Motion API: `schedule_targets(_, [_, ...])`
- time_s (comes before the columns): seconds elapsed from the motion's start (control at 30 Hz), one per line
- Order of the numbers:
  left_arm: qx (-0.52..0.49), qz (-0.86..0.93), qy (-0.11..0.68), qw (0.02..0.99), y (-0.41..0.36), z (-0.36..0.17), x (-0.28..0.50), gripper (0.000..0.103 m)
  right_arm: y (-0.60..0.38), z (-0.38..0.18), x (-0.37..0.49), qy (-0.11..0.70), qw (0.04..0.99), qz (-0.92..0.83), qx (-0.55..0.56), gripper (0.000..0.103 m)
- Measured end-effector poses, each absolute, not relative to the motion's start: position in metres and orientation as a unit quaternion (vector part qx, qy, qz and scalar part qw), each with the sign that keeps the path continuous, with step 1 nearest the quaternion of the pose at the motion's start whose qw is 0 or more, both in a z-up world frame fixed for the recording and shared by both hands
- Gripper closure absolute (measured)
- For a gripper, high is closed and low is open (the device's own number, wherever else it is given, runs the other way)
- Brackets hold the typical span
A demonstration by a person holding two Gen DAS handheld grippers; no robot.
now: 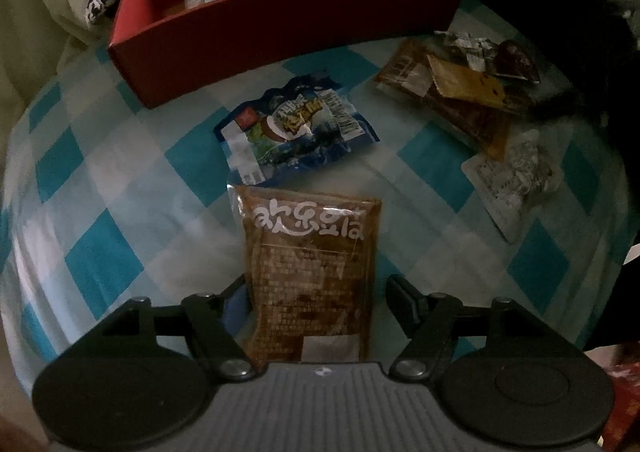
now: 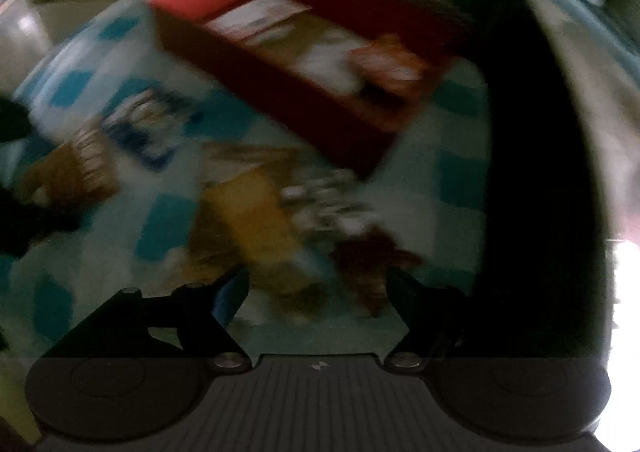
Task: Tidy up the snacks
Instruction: 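Grasp the yellow snack stick with the right gripper while the left lifts the biscuit bag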
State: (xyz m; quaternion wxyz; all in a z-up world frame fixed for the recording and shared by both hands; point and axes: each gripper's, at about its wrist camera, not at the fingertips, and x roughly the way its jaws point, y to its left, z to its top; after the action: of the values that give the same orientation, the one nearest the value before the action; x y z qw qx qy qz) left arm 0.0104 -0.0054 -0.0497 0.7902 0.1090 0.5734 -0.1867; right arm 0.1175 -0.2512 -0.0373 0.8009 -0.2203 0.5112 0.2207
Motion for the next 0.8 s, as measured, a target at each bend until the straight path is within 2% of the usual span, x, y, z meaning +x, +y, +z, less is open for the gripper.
schedule_targets(0.17, [0.113, -0.188, 0.571, 0.791, -0.008, -0.05, 0.009, 0.037, -0.216, -0.065, 0.118, 0.51, 0.772, 0.281, -0.255, 0.025])
schedule_targets(0.3, [0.109, -0.192, 0.573, 0.789, -0.008, -0.05, 0.01, 0.033, -0.22, -0.073, 0.144, 0.528, 0.771, 0.292, -0.202, 0.023])
schedule_targets(0.6, [0.103, -0.197, 0.577, 0.785, -0.009, -0.052, 0.013, 0.028, -0.255, -0.071, 0.151, 0.581, 0.762, 0.278, -0.066, 0.039])
schedule_targets(0.7, [0.11, -0.198, 0.576, 0.786, -0.011, -0.053, 0.012, 0.027, -0.247, -0.065, 0.138, 0.564, 0.767, 0.283, -0.117, 0.035])
schedule_targets(0.8, [0.114, -0.198, 0.574, 0.786, -0.013, -0.053, 0.012, 0.026, -0.246, -0.075, 0.143, 0.581, 0.753, 0.274, -0.141, 0.029])
